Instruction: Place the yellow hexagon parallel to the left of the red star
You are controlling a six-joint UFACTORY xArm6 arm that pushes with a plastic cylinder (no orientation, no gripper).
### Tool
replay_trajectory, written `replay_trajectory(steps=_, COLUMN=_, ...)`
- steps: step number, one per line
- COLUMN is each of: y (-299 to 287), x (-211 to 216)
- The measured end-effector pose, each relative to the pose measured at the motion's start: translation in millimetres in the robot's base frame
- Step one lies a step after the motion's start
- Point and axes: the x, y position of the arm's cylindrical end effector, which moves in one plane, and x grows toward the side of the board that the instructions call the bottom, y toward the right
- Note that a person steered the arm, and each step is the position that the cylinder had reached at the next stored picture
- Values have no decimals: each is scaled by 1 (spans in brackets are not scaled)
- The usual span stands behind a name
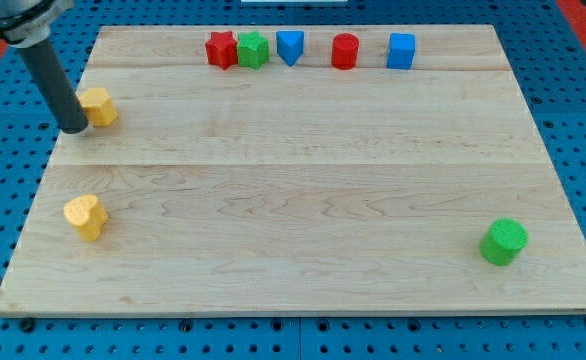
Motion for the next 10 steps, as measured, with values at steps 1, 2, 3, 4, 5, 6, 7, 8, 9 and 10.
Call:
replay_trajectory(steps=1, y=40, x=-17)
replay_trajectory(steps=2, y=96, x=-34)
replay_trajectory(steps=3, y=123, x=-77)
replay_trajectory(steps=4, y=131, x=-52)
replay_trajectory(steps=5, y=117, x=-26)
replay_trajectory(steps=6, y=73, x=-42)
replay_trajectory(steps=7, y=59, x=-56)
replay_trajectory(steps=8, y=42, x=-47)
replay_trajectory(steps=9, y=44, x=-77)
replay_trajectory(steps=10, y=45, x=-96)
